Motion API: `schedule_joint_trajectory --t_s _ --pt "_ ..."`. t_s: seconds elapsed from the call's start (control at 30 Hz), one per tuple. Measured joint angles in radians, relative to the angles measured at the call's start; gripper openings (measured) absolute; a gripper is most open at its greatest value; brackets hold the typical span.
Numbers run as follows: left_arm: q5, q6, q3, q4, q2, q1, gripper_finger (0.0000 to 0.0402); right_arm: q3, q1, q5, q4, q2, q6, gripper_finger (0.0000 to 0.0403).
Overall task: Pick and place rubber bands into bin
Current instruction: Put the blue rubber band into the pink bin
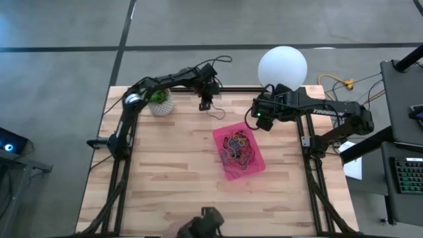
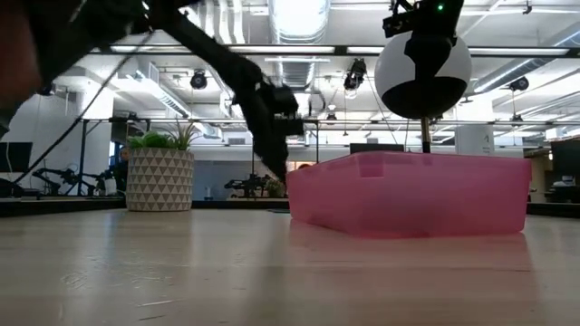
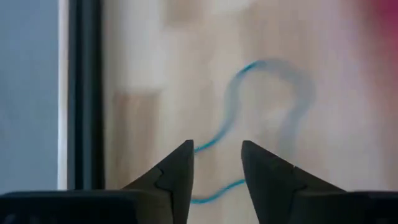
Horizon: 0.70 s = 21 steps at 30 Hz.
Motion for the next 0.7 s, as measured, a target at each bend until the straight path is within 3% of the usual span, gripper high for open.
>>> schedule_joint_trajectory --t_s 0.1,0.27,0.7 --pt "-0.037 -0.06 0.047 0.0 0.08 0.027 0.0109 0.0 0.0 0.0 -0.002 0.0 0.0 0.0194" --pt "-0.196 -0.063 0.072 0.001 0.124 0.042 0.0103 0.0 0.0 -0.019 -0.006 0.0 0.011 0.0194" --pt "-0.129 -0.043 0.033 -0.046 0.131 0.047 0.0102 0.0 0.0 -0.019 -0.005 0.0 0.011 0.0194"
